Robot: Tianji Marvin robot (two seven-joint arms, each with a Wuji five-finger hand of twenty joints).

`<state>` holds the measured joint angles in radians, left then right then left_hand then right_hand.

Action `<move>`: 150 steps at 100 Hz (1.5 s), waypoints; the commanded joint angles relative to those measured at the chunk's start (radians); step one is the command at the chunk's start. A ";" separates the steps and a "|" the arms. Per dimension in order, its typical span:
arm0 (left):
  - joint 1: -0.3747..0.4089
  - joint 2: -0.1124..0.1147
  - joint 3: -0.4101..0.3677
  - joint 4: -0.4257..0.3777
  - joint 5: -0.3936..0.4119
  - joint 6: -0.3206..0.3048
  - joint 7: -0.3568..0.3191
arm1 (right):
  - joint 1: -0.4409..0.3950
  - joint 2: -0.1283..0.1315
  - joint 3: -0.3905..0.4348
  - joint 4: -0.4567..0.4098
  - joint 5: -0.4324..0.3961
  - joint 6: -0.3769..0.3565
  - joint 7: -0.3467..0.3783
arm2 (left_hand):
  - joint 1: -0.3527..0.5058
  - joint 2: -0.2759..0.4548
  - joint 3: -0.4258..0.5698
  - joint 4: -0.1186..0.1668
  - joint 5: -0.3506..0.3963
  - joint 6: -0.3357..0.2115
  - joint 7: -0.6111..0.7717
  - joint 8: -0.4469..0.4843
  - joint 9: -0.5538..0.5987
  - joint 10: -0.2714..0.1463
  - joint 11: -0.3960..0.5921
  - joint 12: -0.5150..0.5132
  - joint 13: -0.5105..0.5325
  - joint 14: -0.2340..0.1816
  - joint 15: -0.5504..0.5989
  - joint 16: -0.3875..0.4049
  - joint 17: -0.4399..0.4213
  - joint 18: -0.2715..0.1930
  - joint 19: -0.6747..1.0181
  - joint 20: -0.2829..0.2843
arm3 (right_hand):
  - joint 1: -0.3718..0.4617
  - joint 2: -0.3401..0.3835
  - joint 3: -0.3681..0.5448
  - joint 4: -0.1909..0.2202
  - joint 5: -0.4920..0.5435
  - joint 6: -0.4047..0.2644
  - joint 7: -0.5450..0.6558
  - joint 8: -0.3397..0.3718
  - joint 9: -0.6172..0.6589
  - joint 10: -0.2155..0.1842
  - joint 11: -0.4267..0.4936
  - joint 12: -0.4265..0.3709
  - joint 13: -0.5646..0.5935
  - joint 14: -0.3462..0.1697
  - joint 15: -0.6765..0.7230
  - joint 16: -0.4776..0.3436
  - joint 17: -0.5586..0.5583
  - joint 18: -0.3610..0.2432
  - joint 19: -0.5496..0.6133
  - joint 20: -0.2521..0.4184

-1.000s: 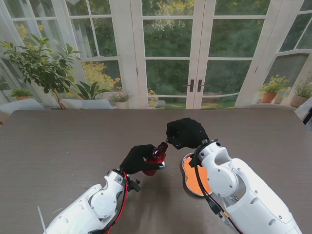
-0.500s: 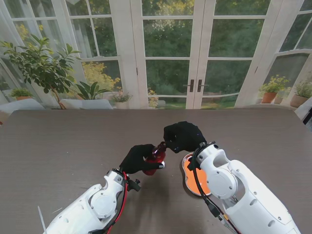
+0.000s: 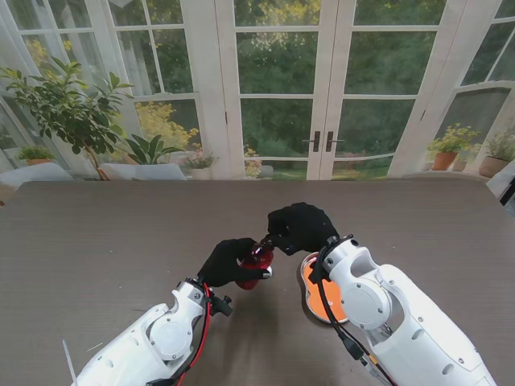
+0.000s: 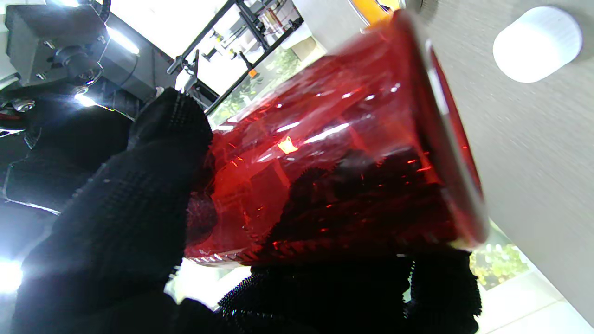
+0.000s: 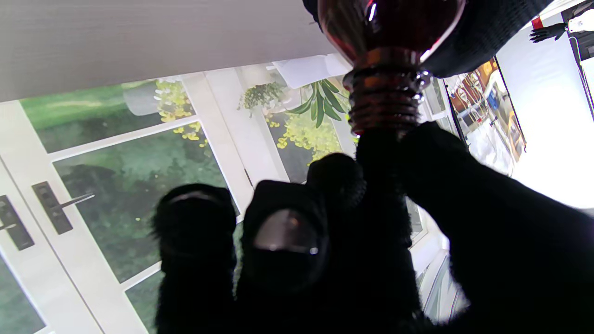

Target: Collect the cotton balls from the tray into a sample bottle

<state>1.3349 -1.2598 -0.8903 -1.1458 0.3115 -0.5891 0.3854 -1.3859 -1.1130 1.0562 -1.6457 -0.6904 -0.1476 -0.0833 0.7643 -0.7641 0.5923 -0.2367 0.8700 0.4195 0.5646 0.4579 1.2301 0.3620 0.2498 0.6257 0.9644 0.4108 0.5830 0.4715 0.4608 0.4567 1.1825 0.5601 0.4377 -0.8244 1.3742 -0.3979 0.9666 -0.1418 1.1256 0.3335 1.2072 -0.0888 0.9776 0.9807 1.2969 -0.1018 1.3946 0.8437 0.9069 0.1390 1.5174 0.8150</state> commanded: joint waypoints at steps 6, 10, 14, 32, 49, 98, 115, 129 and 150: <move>-0.004 -0.009 0.001 -0.006 -0.001 -0.001 -0.011 | -0.001 0.000 -0.004 -0.010 -0.005 -0.005 0.024 | 0.230 0.185 0.226 0.060 0.144 -0.221 0.221 0.016 0.078 -0.118 0.069 0.019 0.007 0.003 0.013 0.015 -0.037 -0.042 -0.009 0.005 | 0.006 0.022 0.018 0.041 -0.005 0.004 0.002 0.014 0.003 -0.005 0.018 0.004 0.025 -0.030 0.039 0.013 0.000 -0.004 0.054 0.020; -0.006 -0.010 0.003 -0.005 -0.002 -0.001 -0.008 | -0.001 0.000 -0.004 -0.010 -0.006 -0.005 0.025 | 0.230 0.187 0.226 0.060 0.143 -0.221 0.221 0.016 0.077 -0.118 0.068 0.019 0.008 0.003 0.013 0.015 -0.038 -0.041 -0.009 0.005 | 0.006 0.022 0.018 0.041 -0.005 0.004 0.001 0.013 0.003 -0.005 0.017 0.004 0.025 -0.030 0.039 0.013 0.000 -0.004 0.054 0.020; -0.009 -0.013 0.006 -0.004 -0.005 0.000 -0.004 | 0.000 0.001 -0.003 -0.012 -0.006 -0.005 0.028 | 0.230 0.187 0.226 0.060 0.144 -0.223 0.221 0.016 0.077 -0.120 0.069 0.019 0.008 0.003 0.014 0.015 -0.037 -0.041 -0.009 0.005 | 0.005 0.023 0.016 0.042 -0.004 0.004 0.002 0.012 0.003 -0.005 0.017 0.004 0.025 -0.033 0.038 0.013 0.000 -0.004 0.053 0.020; -0.030 -0.026 0.025 0.004 -0.015 0.004 0.011 | -0.003 0.004 0.007 -0.024 -0.012 -0.006 0.039 | 0.230 0.186 0.226 0.061 0.143 -0.223 0.221 0.016 0.077 -0.117 0.068 0.020 0.008 0.003 0.013 0.015 -0.037 -0.042 -0.009 0.005 | 0.006 0.022 0.015 0.043 -0.004 0.003 0.003 0.010 0.003 -0.005 0.016 0.005 0.025 -0.030 0.035 0.012 -0.001 -0.004 0.052 0.021; -0.055 -0.044 0.049 0.019 -0.020 0.004 0.040 | -0.002 0.007 0.017 -0.036 -0.019 -0.008 0.051 | 0.230 0.186 0.225 0.061 0.144 -0.225 0.221 0.016 0.078 -0.120 0.069 0.020 0.009 0.000 0.014 0.016 -0.036 -0.044 -0.008 0.005 | 0.005 0.024 0.015 0.043 -0.006 0.004 0.003 0.010 0.003 -0.005 0.016 0.005 0.025 -0.030 0.036 0.012 -0.003 -0.004 0.051 0.021; -0.065 -0.061 0.064 0.021 -0.009 -0.004 0.083 | -0.002 0.011 0.039 -0.041 -0.030 -0.013 0.061 | 0.230 0.186 0.224 0.061 0.144 -0.225 0.221 0.014 0.079 -0.121 0.069 0.020 0.010 0.000 0.013 0.015 -0.035 -0.044 -0.008 0.005 | -0.021 0.052 -0.017 0.044 -0.021 0.034 -0.059 -0.067 -0.003 0.000 -0.042 -0.021 0.024 -0.020 0.028 0.009 -0.011 0.002 0.046 0.021; -0.056 -0.059 0.058 0.015 -0.008 0.001 0.085 | -0.008 0.012 0.055 -0.046 -0.023 -0.015 0.068 | 0.231 0.186 0.224 0.062 0.144 -0.223 0.221 0.014 0.078 -0.119 0.068 0.020 0.009 0.003 0.013 0.015 -0.034 -0.043 -0.007 0.005 | -0.081 0.101 -0.037 0.037 -0.045 0.049 -0.083 -0.077 -0.018 0.010 -0.067 -0.036 0.024 -0.014 0.013 0.003 -0.023 0.001 0.039 0.022; -0.051 -0.058 0.055 0.008 -0.010 0.006 0.085 | -0.013 0.011 0.066 -0.050 -0.018 -0.009 0.067 | 0.232 0.186 0.224 0.062 0.144 -0.221 0.220 0.014 0.078 -0.119 0.068 0.020 0.010 0.003 0.014 0.015 -0.034 -0.044 -0.007 0.004 | -0.106 0.151 -0.051 0.053 -0.035 0.055 -0.106 -0.065 -0.019 0.016 -0.075 -0.052 0.024 0.000 0.005 -0.001 -0.031 0.006 0.038 0.028; -0.050 -0.058 0.054 0.003 -0.011 0.007 0.086 | -0.015 0.009 0.070 -0.058 -0.015 -0.003 0.061 | 0.231 0.186 0.224 0.062 0.144 -0.226 0.221 0.015 0.079 -0.121 0.069 0.020 0.010 0.003 0.014 0.015 -0.034 -0.045 -0.007 0.005 | -0.135 0.181 -0.050 0.057 -0.029 0.061 -0.124 -0.057 -0.020 0.019 -0.083 -0.072 0.023 0.003 -0.002 -0.003 -0.031 0.007 0.038 0.030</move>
<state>1.2836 -1.3113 -0.8346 -1.1284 0.3023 -0.5816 0.4876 -1.3950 -1.1021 1.1254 -1.6952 -0.7059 -0.1556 -0.0352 0.7644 -0.7721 0.5923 -0.2367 0.8700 0.4278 0.5657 0.4565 1.2309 0.3691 0.2530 0.6259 0.9640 0.4164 0.5830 0.4716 0.4595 0.4624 1.1825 0.5609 0.3294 -0.6695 1.3216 -0.3766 0.9451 -0.1285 1.0457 0.2828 1.1938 -0.0784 0.8997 0.9196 1.2969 -0.0910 1.3891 0.8437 0.8798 0.1390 1.5177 0.8187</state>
